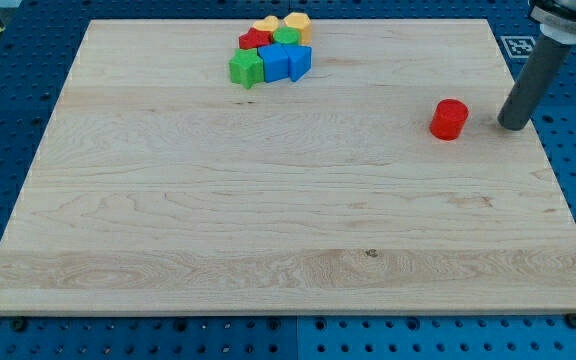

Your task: Move the red circle diagonally to the bottom right of the blue triangle

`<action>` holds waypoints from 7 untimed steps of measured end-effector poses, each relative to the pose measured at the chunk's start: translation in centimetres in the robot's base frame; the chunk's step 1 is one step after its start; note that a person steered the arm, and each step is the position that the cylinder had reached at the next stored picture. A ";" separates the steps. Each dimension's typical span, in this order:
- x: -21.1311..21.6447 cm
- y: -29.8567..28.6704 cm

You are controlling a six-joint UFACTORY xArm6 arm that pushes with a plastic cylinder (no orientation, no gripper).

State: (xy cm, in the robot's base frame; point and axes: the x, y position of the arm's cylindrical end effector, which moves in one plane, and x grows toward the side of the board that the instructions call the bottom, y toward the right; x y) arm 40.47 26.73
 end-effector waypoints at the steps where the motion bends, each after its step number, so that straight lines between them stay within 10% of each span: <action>1: 0.0 0.0; 7: -0.4 -12.6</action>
State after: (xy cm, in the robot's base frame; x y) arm 40.09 14.16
